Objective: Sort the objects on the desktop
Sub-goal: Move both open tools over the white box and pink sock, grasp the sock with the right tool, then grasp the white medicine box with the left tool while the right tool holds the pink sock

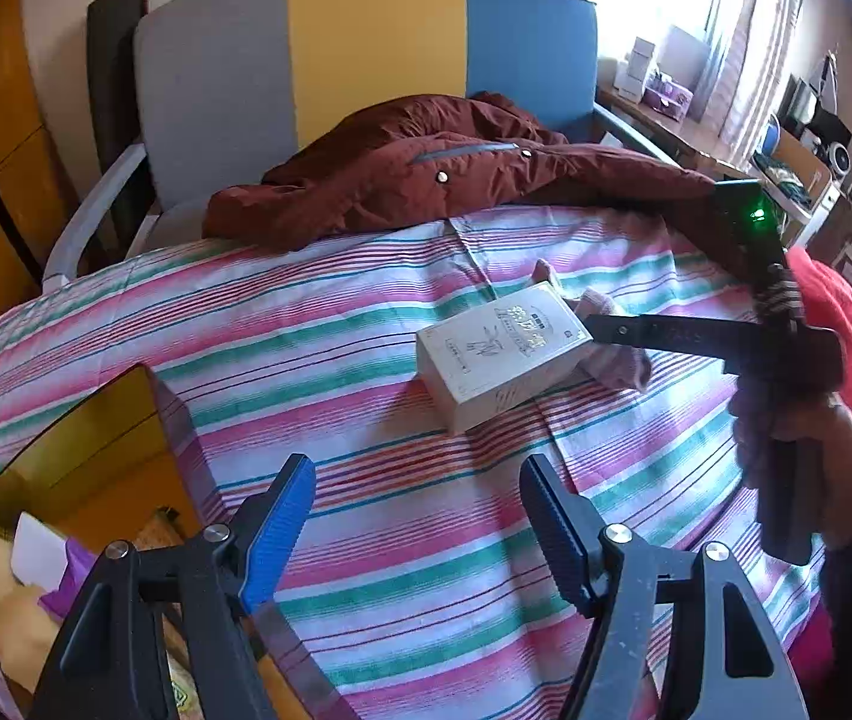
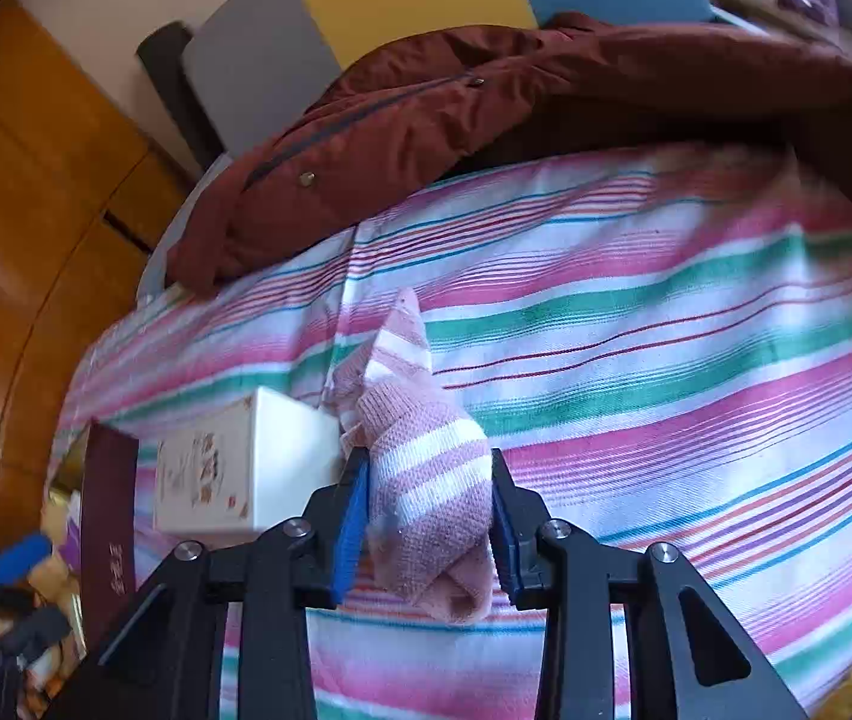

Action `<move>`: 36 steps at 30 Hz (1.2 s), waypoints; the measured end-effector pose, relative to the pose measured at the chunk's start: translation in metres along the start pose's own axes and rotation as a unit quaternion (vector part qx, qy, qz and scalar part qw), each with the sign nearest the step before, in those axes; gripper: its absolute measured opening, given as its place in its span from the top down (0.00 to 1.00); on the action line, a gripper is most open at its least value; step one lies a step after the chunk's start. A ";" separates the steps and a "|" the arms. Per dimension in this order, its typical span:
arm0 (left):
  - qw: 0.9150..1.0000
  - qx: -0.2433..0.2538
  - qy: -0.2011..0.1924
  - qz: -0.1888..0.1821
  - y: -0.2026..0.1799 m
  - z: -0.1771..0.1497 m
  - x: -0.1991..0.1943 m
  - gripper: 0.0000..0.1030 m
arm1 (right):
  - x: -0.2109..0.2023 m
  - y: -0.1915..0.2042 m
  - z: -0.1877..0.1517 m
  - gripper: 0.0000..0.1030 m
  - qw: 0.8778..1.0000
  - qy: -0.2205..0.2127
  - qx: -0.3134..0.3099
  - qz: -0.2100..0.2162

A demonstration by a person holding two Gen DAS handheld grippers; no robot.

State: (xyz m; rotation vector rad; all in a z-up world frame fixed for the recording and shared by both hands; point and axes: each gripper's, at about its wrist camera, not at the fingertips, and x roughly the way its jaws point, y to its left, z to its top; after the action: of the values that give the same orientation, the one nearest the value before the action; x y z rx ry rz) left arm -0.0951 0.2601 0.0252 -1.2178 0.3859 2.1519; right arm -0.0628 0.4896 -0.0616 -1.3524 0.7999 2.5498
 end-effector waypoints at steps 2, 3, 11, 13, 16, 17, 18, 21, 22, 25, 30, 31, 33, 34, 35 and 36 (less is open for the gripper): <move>1.000 0.008 -0.001 -0.002 -0.002 0.004 0.004 0.31 | -0.007 -0.002 -0.001 0.64 1.000 0.002 -0.009 -0.014; 1.000 0.010 0.000 -0.002 -0.004 0.006 0.006 0.31 | -0.012 -0.004 -0.002 0.65 1.000 0.001 -0.015 -0.024; 1.000 0.030 0.002 -0.008 -0.022 0.026 0.026 0.31 | -0.016 -0.019 -0.021 0.50 0.993 0.029 -0.073 -0.092; 0.999 0.049 -0.005 -0.004 -0.029 0.030 0.028 0.30 | -0.010 -0.024 -0.020 0.47 0.995 0.028 -0.060 -0.077; 0.996 0.090 -0.013 0.003 -0.040 0.036 0.034 0.28 | -0.008 -0.025 -0.018 0.42 0.996 0.016 -0.059 -0.071; 0.994 0.106 -0.011 0.009 -0.045 0.038 0.038 0.24 | -0.008 -0.026 -0.018 0.39 0.996 0.015 -0.058 -0.068; 0.993 0.117 -0.012 0.013 -0.048 0.040 0.042 0.23 | -0.007 -0.025 -0.018 0.36 0.996 0.015 -0.062 -0.065; 0.989 0.145 -0.015 0.008 -0.053 0.044 0.050 0.22 | -0.004 -0.021 -0.019 0.24 0.995 0.017 -0.077 -0.067; 0.988 0.154 -0.013 0.005 -0.054 0.046 0.053 0.21 | -0.004 -0.021 -0.019 0.21 0.995 0.018 -0.079 -0.065; 0.984 0.178 -0.017 0.004 -0.058 0.049 0.061 0.20 | -0.003 -0.019 -0.020 0.10 0.995 0.018 -0.075 -0.062; 0.975 0.222 -0.008 -0.007 -0.060 0.052 0.073 0.17 | -0.001 -0.019 -0.020 0.00 0.995 0.024 -0.082 -0.060; 0.973 0.230 -0.002 -0.010 -0.061 0.052 0.076 0.17 | 0.000 -0.016 -0.024 0.00 0.994 0.026 -0.083 -0.061; 0.969 0.248 0.004 -0.017 -0.062 0.052 0.081 0.17 | 0.002 -0.014 -0.024 0.00 0.994 0.030 -0.086 -0.061; 0.967 0.254 0.005 -0.020 -0.062 0.053 0.083 0.17 | 0.002 -0.014 -0.024 0.00 0.994 0.032 -0.086 -0.059; 0.966 0.257 0.008 -0.025 -0.061 0.053 0.086 0.17 | 0.000 -0.014 -0.024 0.00 0.994 0.033 -0.084 -0.058; 0.965 0.260 0.013 -0.030 -0.060 0.054 0.090 0.17 | -0.001 -0.016 -0.024 0.00 0.994 0.034 -0.082 -0.057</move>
State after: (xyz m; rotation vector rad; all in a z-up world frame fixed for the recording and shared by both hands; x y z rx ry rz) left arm -0.1257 0.3687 -0.0190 -0.9387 0.8512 1.8203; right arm -0.0394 0.4905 -0.0779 -1.4925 0.5174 2.5398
